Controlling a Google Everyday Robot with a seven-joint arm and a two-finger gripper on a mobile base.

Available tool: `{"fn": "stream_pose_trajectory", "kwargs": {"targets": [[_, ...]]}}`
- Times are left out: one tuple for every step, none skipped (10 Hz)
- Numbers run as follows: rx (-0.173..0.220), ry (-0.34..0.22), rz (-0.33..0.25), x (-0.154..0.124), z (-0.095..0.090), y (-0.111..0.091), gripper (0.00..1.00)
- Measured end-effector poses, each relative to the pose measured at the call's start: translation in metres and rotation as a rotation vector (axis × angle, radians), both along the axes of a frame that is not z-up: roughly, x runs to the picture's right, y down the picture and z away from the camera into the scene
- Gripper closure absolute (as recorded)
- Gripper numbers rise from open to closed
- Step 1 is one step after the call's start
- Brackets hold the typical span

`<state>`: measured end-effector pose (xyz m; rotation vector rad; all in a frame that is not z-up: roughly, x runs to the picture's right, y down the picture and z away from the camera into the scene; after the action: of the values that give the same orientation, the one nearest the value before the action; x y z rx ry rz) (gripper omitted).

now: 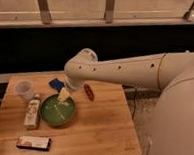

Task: Place the eraser on the white sponge

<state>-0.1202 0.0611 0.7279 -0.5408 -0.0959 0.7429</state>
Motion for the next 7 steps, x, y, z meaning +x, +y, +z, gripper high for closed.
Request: {"fn": "stream_pose_trajectory", "kwargs": {"targets": [[-0.003, -0.001, 0.002, -0.001, 0.001, 0.0, 0.2], [-0.003, -0.005, -0.006, -0.001, 0.001, -0.001, 0.2], [0.003, -0.013, -0.031, -0.003, 0.0, -0.003, 0.2], [0.008, -0.034, -0.076, -0.011, -0.004, -0.001, 0.2], [0.009, -0.066, -0.137, -0.027, -0.013, 0.007, 0.2], [0.006, -0.085, -0.169, -0.036, -0.02, 0.015, 0.2], [0.004, -0.108, -0.212, -0.047, -0.032, 0.028, 0.2]]}}
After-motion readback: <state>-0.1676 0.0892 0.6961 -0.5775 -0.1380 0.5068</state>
